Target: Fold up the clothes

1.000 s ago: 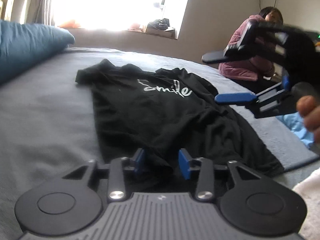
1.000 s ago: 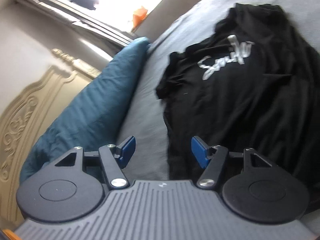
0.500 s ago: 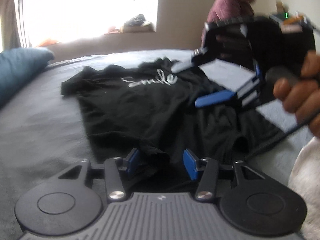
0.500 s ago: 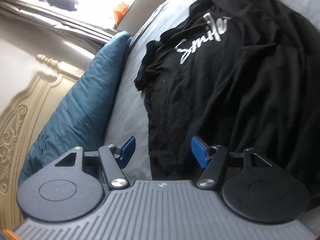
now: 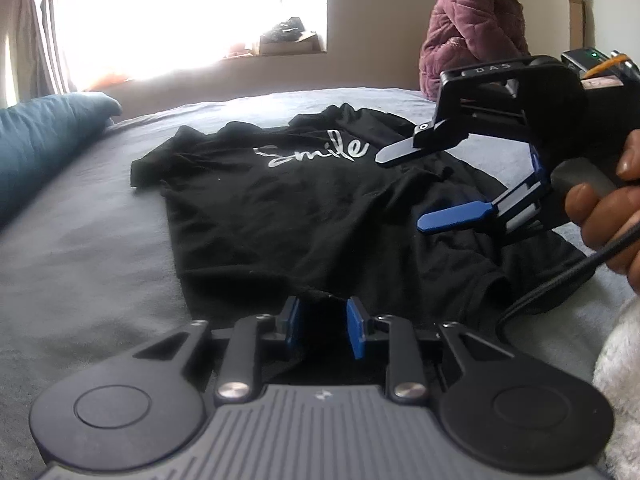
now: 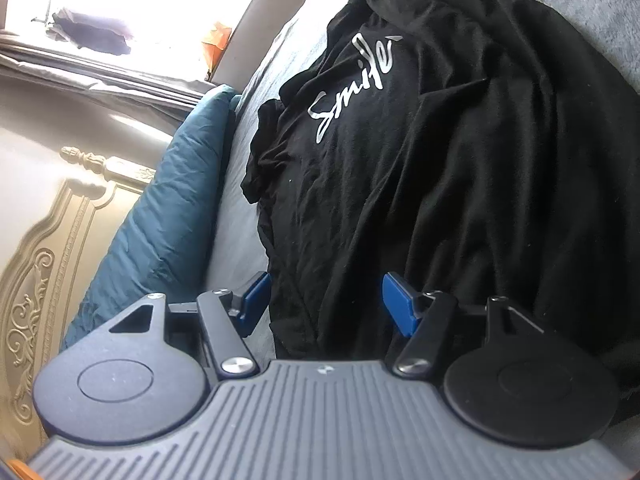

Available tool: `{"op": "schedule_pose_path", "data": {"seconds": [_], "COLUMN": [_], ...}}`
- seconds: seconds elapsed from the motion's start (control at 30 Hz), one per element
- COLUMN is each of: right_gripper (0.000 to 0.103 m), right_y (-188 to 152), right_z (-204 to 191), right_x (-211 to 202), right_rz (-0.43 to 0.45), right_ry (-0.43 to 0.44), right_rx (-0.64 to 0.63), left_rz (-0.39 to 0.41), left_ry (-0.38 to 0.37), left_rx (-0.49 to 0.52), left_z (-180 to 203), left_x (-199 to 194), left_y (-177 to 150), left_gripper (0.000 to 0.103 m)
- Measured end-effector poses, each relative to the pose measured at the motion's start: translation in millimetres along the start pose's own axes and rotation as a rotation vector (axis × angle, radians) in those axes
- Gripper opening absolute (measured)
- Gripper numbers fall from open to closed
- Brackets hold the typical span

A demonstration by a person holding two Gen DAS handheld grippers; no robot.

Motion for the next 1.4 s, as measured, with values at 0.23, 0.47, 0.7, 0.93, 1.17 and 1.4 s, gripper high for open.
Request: {"op": "schedule_pose_path", "data": {"seconds": [0.23,0.47,0.7,0.93,1.17,1.4], "right_gripper": [0.06,0.039,0.037,0.03,0.03,0.03], "right_y": [0,-14,-15,-16,-14,-13], "right_z": [0,-21,-16,-15,-13,-9], "right_x": [1,16,14,16,13,14], "right_rz": [-0.016,-0.089,-0.087,-0.086,-0.073,-0.066], "right_ry": [0.009,0.022,0.007,0.004,0.004,-0.003], "right_rx": [-0.025,-0.162,-0.152,-0.158,-0.15,-0.129], "left_rz": [0.001,-0.007,0.033,0.044,0.066,-0.002], "left_ry": [0.037,0.067,0.105,0.15,0.176,0.054], "left_rx": [0.041,0.192,0.307,0.192,0.069,-0.396], "left_z": [-18,-8,7,-8,-28,-93], "left_x": [-16,-2,7,8,-7,-50], "left_y": [-2,-11,-14,-5,1,-5], "left_gripper": [0.032,0.031,0.03,0.016,0.001,0.001]}}
Point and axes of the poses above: each gripper's, at about its wrist camera, not at the fingertips, and x roughly the way its jaws point, z to its right, y to its top, the point moved 8 cm from there along x, roughly the way its jaws point, and after that the axes turned 8 degrees about y, right-handed, at the moved point
